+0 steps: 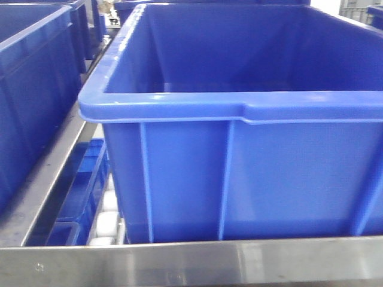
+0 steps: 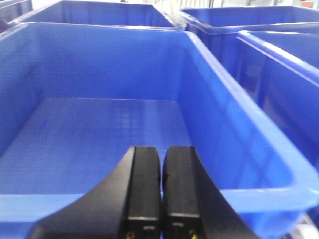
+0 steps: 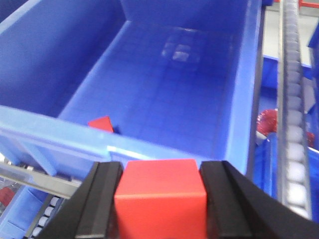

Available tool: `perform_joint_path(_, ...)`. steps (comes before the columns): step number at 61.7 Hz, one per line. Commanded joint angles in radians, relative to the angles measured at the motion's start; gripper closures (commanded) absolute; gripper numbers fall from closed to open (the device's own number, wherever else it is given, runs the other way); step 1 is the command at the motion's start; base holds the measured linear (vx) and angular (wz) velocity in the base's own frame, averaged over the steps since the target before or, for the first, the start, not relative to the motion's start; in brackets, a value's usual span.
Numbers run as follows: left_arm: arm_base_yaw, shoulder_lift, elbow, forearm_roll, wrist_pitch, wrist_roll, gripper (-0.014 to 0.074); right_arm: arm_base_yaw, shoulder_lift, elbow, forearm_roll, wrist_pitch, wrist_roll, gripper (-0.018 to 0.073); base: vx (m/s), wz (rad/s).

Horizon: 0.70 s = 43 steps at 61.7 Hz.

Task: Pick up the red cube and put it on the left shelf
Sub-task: 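Drive up to the shelf and stop facing a blue bin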

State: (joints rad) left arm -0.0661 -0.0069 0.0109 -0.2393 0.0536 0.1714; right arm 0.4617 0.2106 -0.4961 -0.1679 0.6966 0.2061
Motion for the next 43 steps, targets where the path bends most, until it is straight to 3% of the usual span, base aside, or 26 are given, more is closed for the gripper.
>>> perform_joint_path(1,-0.004,-0.013,0.024,-0.001,-0.085,0.0,0.0495,0.001,0.011,-0.028,-0.019,-0.079,-0.007,0.0503,0.1,0.3)
perform_joint_path(43,-0.004,-0.013,0.024,-0.001,-0.085,0.0,0.0495,0.001,0.011,-0.028,-0.019,-0.079,-0.007,0.0503,0.03,0.04)
